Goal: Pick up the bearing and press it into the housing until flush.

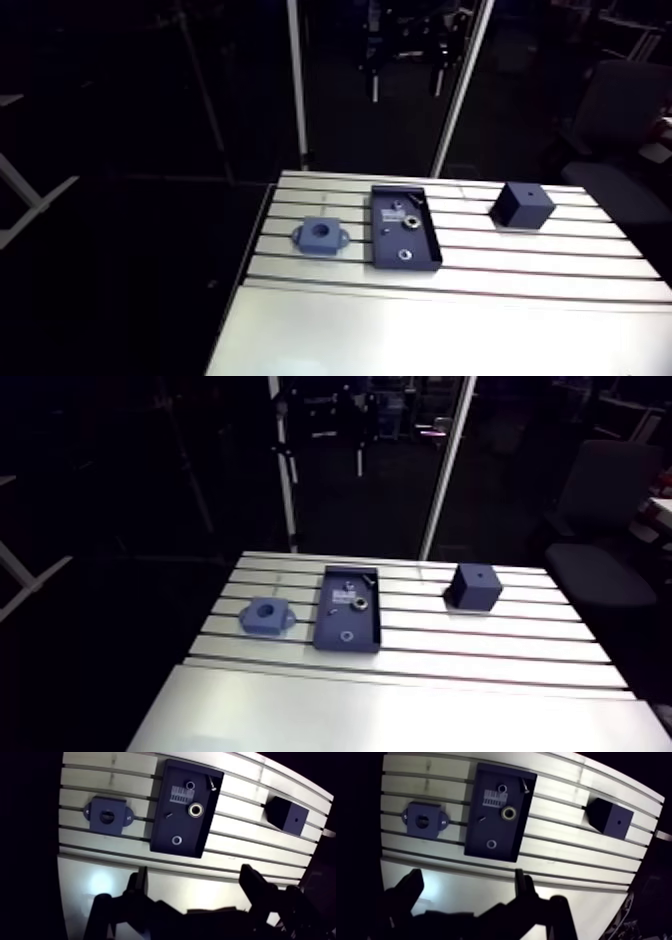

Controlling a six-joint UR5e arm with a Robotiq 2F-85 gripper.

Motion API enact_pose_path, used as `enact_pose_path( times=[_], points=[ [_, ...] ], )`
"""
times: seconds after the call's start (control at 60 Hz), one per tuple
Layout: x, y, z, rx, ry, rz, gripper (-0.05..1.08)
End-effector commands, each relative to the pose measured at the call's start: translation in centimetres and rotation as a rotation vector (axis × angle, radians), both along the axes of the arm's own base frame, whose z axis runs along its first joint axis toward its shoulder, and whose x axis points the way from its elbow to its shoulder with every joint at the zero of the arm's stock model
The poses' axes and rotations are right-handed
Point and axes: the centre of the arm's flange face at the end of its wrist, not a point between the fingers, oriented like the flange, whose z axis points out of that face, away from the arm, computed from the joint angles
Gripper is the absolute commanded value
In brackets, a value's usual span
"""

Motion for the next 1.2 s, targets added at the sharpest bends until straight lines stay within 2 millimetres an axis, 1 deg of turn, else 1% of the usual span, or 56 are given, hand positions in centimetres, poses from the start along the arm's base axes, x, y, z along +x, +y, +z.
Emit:
enact_pose_path(
  times=[0.017, 0.067, 0.1, 0.117, 0.183, 0.2, 0.233, 0.283, 0.3, 0.417, 0.433, 0.45, 0.467, 0.483, 0.517, 0.6, 0.633, 0.717, 0.733, 0.75, 0.767, 0.85, 0.867, 0.883, 0.9, 0.95, 0.983, 1.1, 1.2],
  points=[
    [-1.2, 1.1, -2.4, -0.001, -0.019, 0.035, 0.00],
    [-1.5, 1.4, -2.8, -0.002, -0.020, 0.036, 0.00],
    [-1.9, 1.9, -3.7, -0.002, -0.017, 0.035, 0.00],
    [-1.9, 1.9, -3.7, -0.002, -0.017, 0.035, 0.00],
    [-2.1, 2.4, -4.8, -0.001, -0.010, 0.028, 0.00],
    [-2.1, 2.4, -4.8, -0.001, -0.010, 0.028, 0.00],
    [-2.1, 2.6, -5.9, -0.002, -0.015, 0.024, 0.00],
    [-2.1, 2.7, -6.3, -0.002, -0.016, 0.023, 0.00],
    [-2.1, 2.8, -6.8, -0.002, -0.020, 0.021, 0.01],
    [-2.0, 2.8, -7.9, -0.003, -0.022, 0.019, 0.01],
    [-1.9, 2.8, -8.3, -0.002, -0.023, 0.019, 0.03],
    [-1.9, 2.8, -8.3, -0.002, -0.023, 0.019, 0.03],
    [-2.0, 2.8, -8.8, -0.002, -0.025, 0.019, 0.10],
    [-2.0, 2.8, -8.8, -0.002, -0.025, 0.019, 0.10],
    [-2.2, 2.9, -9.8, -0.002, -0.028, 0.018, 0.18],
    [-2.4, 2.9, -10.4, -0.001, -0.030, 0.018, 0.21],
    [-2.3, 2.9, -11.5, -0.003, -0.050, 0.015, 0.25],
    [-2.4, 2.9, -12.3, -0.003, -0.057, 0.010, 0.27],
    [-2.4, 2.9, -12.7, -0.003, -0.059, 0.010, 0.30],
    [-2.4, 2.9, -12.7, -0.003, -0.059, 0.010, 0.30],
    [-2.5, 2.9, -13.0, -0.003, -0.057, 0.010, 0.32],
    [-2.5, 2.9, -13.7, -0.003, -0.051, 0.017, 0.36],
    [-2.5, 2.9, -13.9, -0.003, -0.047, 0.019, 0.40],
    [-2.5, 2.9, -13.9, -0.003, -0.047, 0.019, 0.40],
    [-2.5, 2.9, -14.2, -0.003, -0.041, 0.019, 0.43],
    [-2.5, 2.9, -14.4, -0.003, -0.036, 0.019, 0.44],
    [-2.4, 2.9, -15.0, -0.003, -0.035, 0.019, 0.44],
    [-2.3, 3.0, -15.9, -0.003, -0.043, 0.012, 0.44],
    [-2.2, 4.2, -16.5, -0.003, -0.041, -0.007, 0.44]
  ],
)
